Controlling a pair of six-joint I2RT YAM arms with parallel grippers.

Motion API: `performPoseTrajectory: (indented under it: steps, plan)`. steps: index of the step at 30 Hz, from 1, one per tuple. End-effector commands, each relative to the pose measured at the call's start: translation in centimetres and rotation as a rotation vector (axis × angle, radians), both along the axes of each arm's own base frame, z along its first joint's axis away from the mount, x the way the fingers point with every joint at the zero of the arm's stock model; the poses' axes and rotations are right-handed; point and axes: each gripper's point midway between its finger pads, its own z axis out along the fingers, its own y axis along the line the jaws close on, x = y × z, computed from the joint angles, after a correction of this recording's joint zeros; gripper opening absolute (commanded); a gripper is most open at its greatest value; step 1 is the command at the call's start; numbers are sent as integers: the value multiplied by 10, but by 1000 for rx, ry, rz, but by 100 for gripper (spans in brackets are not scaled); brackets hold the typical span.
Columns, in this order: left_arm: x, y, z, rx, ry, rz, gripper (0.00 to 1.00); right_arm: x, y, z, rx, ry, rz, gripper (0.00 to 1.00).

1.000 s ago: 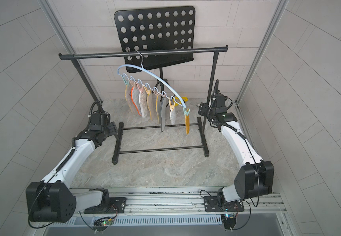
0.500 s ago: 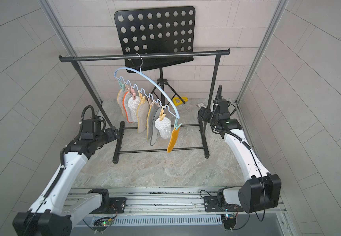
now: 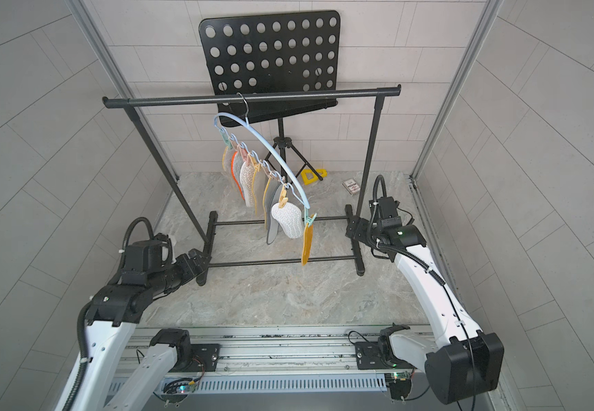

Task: Take the shoe insoles off the hanger
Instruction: Adjust the clothesline at the center of the board, then remove the insole from the hanger.

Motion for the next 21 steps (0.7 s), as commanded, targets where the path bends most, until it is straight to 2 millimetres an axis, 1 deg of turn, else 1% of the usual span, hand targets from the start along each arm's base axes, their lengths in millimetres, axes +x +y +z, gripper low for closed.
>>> performPoseTrajectory:
  steps: [1, 2, 5, 6, 7, 10, 12, 13, 15, 17, 18, 20, 21]
  plan:
    - [-21, -22, 21, -90, -39, -108, 85, -42, 7, -11, -11, 86, 82, 93]
    - [-22, -23, 31, -88, -76, -125, 84, -46, 14, -9, -2, 79, 120, 91]
    - [-22, -33, 71, -95, -242, -208, 83, -59, 35, 9, 6, 41, 263, 88]
    - [-23, -38, 86, -108, -293, -240, 84, -64, 41, 13, 12, 26, 313, 87]
    - [-22, -45, 100, -130, -334, -279, 84, -71, 48, 18, 31, 5, 369, 83]
    - [-25, -57, 125, -162, -382, -363, 82, -90, 68, 30, 115, -93, 507, 75]
    - [-28, -61, 138, -163, -417, -396, 82, -99, 77, 39, 157, -175, 572, 72]
    - [-29, -63, 143, -172, -425, -402, 82, -103, 80, 45, 176, -216, 598, 70]
    - [-30, -69, 151, -209, -437, -436, 82, -110, 89, 58, 223, -303, 659, 68]
    - [-31, -73, 154, -225, -442, -457, 81, -114, 98, 71, 260, -402, 726, 67]
    - [-31, -75, 154, -229, -445, -469, 81, -113, 101, 76, 254, -448, 754, 67]
    - [-31, -75, 149, -222, -439, -469, 80, -104, 103, 81, 245, -513, 748, 66]
    - [-30, -74, 147, -225, -430, -464, 80, -99, 108, 86, 259, -555, 767, 65]
